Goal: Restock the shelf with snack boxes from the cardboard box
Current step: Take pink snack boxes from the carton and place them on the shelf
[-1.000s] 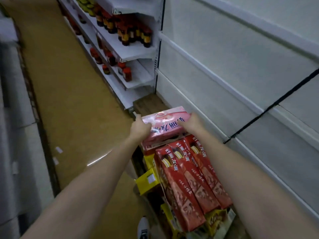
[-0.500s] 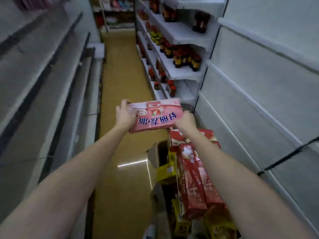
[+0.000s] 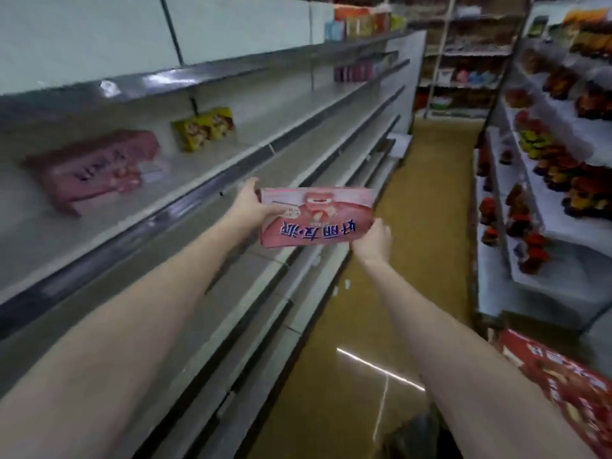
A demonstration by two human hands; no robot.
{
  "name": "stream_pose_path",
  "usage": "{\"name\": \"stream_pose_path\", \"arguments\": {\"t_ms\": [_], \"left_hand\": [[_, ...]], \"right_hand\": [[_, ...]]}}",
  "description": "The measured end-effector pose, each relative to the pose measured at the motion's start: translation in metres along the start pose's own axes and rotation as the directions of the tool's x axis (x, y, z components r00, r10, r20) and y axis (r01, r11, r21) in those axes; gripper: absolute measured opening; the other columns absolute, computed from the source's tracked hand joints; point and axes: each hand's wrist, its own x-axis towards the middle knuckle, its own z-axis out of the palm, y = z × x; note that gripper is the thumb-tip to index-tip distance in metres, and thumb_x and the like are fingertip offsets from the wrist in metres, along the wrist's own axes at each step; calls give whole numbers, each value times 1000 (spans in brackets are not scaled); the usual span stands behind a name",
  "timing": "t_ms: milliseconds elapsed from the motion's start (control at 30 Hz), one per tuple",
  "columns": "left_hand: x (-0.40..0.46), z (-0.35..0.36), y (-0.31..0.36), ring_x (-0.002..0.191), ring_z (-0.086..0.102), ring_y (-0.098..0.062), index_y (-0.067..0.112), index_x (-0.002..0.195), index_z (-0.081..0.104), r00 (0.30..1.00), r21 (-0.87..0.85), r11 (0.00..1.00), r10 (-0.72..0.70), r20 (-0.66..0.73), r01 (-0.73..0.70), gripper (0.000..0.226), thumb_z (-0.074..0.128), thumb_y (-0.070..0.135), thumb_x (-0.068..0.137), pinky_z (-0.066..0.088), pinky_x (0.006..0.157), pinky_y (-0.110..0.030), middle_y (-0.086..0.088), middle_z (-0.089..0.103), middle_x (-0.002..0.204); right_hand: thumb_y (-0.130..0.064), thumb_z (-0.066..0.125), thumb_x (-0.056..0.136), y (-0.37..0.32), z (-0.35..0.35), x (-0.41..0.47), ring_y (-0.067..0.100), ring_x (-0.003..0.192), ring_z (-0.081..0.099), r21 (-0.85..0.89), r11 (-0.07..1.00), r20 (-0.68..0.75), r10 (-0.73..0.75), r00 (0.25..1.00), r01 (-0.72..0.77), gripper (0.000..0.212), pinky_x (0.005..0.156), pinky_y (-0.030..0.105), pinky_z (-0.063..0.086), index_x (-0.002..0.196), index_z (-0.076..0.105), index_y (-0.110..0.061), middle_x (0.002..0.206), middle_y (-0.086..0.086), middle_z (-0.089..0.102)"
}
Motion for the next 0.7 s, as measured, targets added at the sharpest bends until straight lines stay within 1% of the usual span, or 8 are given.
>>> {"name": "stream_pose_path", "arguments": {"t_ms": [100,167,267,367,500,567,633,700], "left_hand": [[2,-60,4,110,56,-20,6,139,40,998,49,999,16,-58,-14,86,89,12,68,47,88,-23,-10,56,126],[7,-96,2,106,60,-23,11,124,49,990,97,995,50,-133,-38,77,93,18,61,49,90,-31,-6,61,113],[12,-139,0,89,61,-15,11,117,52,968,140,988,90,-235,-58,70,94,17,61,50,75,-23,0,63,100],[15,-172,-6,82,56,-7,6,122,47,973,84,996,46,-227,-28,72,91,11,65,46,63,-16,-4,60,106],[29,-209,-26,100,55,-17,10,129,49,966,179,978,-56,-253,104,77,90,33,68,41,76,-28,-2,55,116],[33,-220,-32,101,62,-18,12,129,55,964,166,974,-114,-242,157,82,88,50,63,49,80,-29,-3,63,118],[38,-230,-40,100,68,-22,15,124,62,959,164,960,-191,-210,227,94,83,71,52,55,86,-33,-4,68,117],[44,-235,-51,89,70,-25,13,114,67,954,126,959,-226,-196,253,77,80,68,60,55,77,-30,-7,72,103]], "right_hand": [[-12,55,92,-51,38,3,34,107,59,77,996,42,-39,998,35,28,86,35,47,120,54,-8,117,16,61],[-23,60,93,-85,60,5,30,100,59,149,987,88,-80,993,67,29,80,33,45,117,56,-9,113,13,64],[-28,61,92,-126,89,6,23,93,56,194,973,118,-152,981,127,29,78,30,42,113,61,-8,103,4,63],[-23,66,91,-156,119,9,24,99,62,244,959,158,-184,970,142,25,82,29,46,111,61,-10,104,5,68],[-9,64,87,-185,154,8,23,106,63,253,960,225,-181,957,122,35,95,29,48,122,61,-8,111,6,69],[-8,60,85,-195,172,8,29,106,65,271,953,241,-200,950,133,35,96,38,51,120,63,-6,112,12,70],[-10,59,88,-204,187,6,31,107,63,290,949,268,-201,942,120,34,95,39,51,121,62,-3,115,14,69],[-15,62,90,-211,201,5,31,113,60,304,947,298,-193,935,98,40,98,39,48,128,56,-1,120,15,65]]}}
